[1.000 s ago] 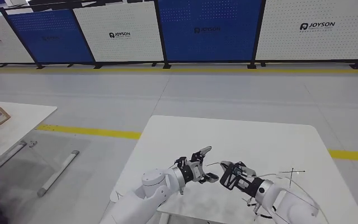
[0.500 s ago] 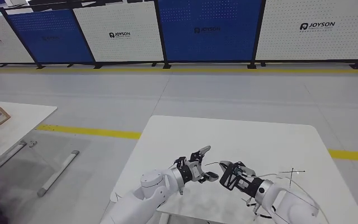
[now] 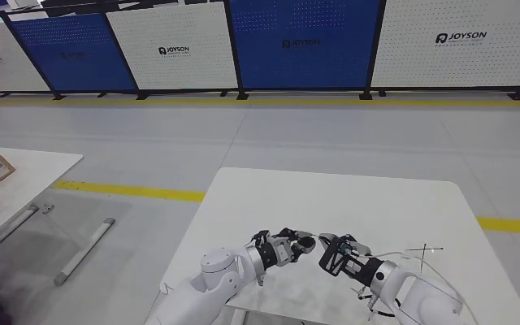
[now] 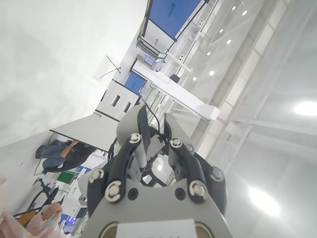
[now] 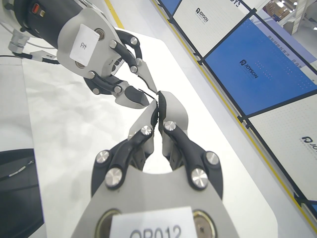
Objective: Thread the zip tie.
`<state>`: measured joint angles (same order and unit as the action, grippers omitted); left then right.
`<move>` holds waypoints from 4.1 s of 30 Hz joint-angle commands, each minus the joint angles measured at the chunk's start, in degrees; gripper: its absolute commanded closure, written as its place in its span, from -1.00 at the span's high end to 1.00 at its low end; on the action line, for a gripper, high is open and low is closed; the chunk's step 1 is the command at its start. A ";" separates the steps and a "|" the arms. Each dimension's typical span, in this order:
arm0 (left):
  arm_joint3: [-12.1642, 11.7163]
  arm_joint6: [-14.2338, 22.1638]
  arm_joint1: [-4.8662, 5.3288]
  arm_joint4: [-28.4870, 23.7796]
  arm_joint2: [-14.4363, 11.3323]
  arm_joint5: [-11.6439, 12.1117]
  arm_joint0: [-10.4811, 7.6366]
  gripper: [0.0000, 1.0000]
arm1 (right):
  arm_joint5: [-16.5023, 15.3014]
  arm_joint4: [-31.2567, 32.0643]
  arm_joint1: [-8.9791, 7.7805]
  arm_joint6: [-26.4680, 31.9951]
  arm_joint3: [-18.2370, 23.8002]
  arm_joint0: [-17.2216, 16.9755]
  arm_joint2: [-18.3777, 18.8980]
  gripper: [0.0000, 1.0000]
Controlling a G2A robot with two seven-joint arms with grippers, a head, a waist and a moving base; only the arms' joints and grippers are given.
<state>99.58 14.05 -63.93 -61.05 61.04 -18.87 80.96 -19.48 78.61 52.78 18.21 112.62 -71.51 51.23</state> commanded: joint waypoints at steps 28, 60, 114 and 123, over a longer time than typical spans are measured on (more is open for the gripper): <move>-1.49 0.18 -0.49 0.59 -0.85 0.44 -1.06 -0.12 | 0.00 0.00 0.00 0.00 0.00 0.00 0.00 -1.00; -1.80 0.79 -0.83 2.30 -1.09 1.25 -1.12 -1.00 | 0.00 -1.17 0.23 0.51 -0.12 -0.56 0.20 1.00; -2.61 -10.85 -1.57 38.87 -7.82 21.26 1.34 -1.00 | 0.34 -86.57 3.87 27.74 -26.80 2.62 5.26 1.00; -2.34 -11.93 -2.13 42.02 -9.01 22.12 1.26 -1.00 | 0.00 -90.64 5.24 30.28 -30.50 5.66 3.42 -1.00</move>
<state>97.27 2.11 -66.01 -19.08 52.04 3.30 82.23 -19.49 -11.85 57.94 48.19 82.38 -66.06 54.64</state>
